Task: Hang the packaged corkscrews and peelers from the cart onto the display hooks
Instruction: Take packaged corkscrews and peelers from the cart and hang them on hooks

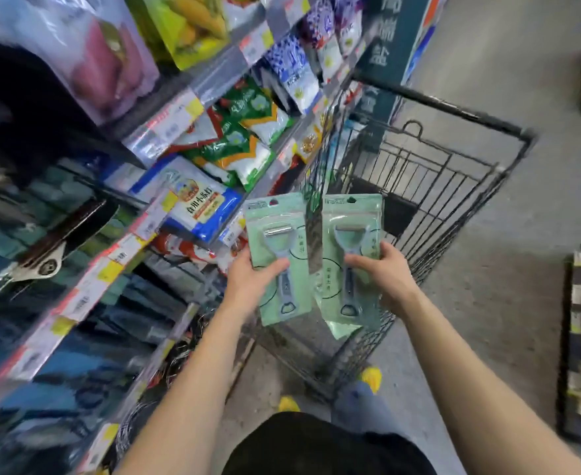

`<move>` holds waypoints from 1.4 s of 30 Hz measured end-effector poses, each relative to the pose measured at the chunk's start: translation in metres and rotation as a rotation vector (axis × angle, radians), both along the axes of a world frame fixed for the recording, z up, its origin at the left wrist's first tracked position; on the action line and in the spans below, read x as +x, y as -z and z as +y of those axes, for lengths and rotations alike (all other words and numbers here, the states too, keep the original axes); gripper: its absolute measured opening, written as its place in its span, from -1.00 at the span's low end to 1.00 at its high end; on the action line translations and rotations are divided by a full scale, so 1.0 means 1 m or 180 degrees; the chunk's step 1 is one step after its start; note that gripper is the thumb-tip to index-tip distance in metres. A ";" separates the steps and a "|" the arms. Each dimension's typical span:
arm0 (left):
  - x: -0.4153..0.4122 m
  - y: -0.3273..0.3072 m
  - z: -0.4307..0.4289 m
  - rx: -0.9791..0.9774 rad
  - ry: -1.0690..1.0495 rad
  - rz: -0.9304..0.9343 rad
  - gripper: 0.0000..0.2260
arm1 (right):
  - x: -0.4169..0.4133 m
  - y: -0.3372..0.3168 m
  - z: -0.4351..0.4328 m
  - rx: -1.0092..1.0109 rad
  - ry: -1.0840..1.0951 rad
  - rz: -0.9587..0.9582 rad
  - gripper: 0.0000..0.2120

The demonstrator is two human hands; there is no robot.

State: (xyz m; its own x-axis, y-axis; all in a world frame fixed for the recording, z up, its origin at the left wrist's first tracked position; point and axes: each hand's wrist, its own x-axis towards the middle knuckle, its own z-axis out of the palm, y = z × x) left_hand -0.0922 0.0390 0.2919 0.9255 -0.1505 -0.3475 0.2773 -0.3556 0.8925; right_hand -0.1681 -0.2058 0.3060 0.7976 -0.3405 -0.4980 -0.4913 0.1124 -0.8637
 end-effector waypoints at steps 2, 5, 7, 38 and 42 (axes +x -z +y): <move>-0.011 -0.026 0.018 -0.0080 -0.0076 -0.0143 -0.67 | -0.009 -0.025 0.011 0.0000 -0.0116 -0.0214 -0.63; -0.034 -0.058 0.041 -0.0138 -0.0256 -0.0368 -0.68 | -0.017 -0.059 0.030 -0.0011 -0.0224 -0.0543 -0.68; -0.054 -0.077 0.055 -0.0169 -0.0390 -0.0527 -0.70 | -0.022 -0.076 0.044 -0.0009 -0.0372 -0.0713 -0.68; -0.586 -0.217 0.313 0.0098 -0.3701 -0.1241 -0.73 | -0.296 -0.202 0.411 0.0219 -0.3906 -0.1714 -0.66; -0.659 -0.226 0.361 0.0113 -0.3900 -0.1327 -0.68 | -0.354 -0.215 0.485 0.0315 -0.4119 -0.1789 -0.71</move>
